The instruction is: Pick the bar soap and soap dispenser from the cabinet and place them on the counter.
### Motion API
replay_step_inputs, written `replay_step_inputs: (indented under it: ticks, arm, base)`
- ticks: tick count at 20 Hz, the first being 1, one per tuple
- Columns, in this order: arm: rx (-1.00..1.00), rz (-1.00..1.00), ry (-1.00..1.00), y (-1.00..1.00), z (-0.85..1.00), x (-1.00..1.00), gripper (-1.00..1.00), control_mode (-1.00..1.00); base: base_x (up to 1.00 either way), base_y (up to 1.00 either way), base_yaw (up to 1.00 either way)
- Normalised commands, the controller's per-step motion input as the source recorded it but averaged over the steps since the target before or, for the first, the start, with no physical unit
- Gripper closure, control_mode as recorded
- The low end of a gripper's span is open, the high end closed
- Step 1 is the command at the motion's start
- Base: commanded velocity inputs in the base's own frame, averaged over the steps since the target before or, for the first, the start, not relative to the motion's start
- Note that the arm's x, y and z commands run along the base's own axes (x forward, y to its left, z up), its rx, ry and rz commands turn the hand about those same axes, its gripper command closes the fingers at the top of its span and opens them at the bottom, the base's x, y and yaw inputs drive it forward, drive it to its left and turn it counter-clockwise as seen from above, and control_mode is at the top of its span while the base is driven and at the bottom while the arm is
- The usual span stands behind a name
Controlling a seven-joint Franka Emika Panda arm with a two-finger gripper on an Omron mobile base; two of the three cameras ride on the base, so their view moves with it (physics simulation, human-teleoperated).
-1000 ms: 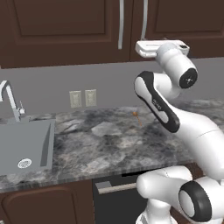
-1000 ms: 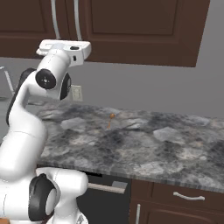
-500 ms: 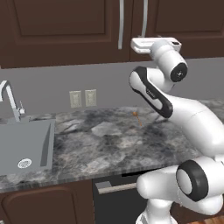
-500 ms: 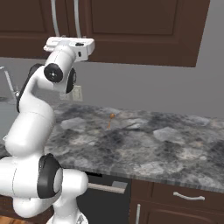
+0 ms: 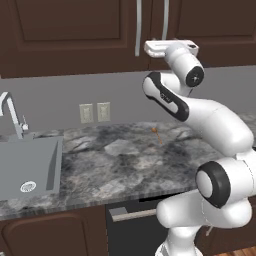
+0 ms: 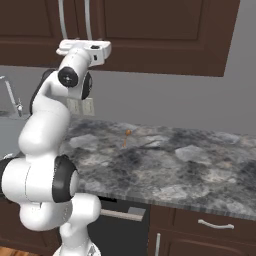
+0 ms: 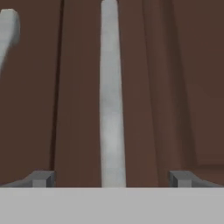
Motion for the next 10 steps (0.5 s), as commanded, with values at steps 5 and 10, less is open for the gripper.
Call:
replay_step_inputs:
  ticks: [5, 10]
  arm:
    - [0.00, 0.00, 0.00, 0.09, 0.00, 0.45, -1.00, -1.00]
    - [0.00, 0.00, 0.04, 0.07, 0.00, 0.51, -1.00, -1.00]
  base:
    - [0.00, 0.00, 0.00]
    - [0.00, 0.00, 0.00]
